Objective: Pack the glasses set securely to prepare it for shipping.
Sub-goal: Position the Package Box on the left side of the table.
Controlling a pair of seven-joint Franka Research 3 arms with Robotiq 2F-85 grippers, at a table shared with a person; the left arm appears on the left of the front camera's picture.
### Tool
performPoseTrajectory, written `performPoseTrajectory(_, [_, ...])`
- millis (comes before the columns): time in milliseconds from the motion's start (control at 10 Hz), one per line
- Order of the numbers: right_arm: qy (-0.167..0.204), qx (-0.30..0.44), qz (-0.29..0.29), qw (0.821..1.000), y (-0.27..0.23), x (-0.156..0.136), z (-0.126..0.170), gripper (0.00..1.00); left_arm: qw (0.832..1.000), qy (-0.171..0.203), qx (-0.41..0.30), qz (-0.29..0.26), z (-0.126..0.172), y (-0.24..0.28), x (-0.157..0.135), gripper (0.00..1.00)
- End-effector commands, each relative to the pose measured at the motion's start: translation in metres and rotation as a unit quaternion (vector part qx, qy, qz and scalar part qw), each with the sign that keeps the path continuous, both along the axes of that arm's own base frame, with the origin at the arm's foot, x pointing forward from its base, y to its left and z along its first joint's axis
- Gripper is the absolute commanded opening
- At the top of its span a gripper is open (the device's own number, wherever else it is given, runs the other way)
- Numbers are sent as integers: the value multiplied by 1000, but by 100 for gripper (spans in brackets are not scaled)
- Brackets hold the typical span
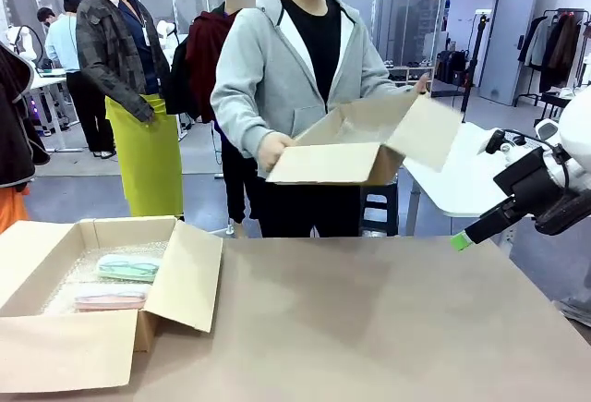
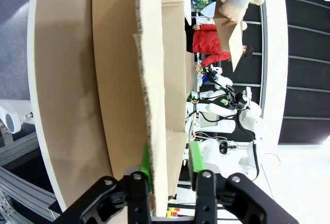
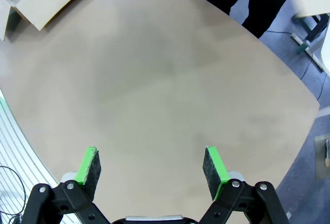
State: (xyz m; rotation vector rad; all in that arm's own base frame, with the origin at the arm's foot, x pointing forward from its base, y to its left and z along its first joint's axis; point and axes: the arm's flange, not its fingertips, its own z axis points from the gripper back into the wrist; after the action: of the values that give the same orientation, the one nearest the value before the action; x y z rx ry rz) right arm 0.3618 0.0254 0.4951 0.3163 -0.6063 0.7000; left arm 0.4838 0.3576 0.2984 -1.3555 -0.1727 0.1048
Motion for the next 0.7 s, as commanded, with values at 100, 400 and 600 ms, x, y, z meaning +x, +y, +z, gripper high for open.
performPoseTrajectory(100, [1,-1,-11,1000,3,-1,-1,100,999,-5,51,1,25,7,9,100])
performPoseTrajectory(400, [1,-1,-11,1000,3,-1,-1,100,978,-27,206,-22,86,31,32,92])
performPoseTrajectory(600, [1,-1,-11,1000,3,-1,-1,100,958,-97,259,-78,165,16,46,100])
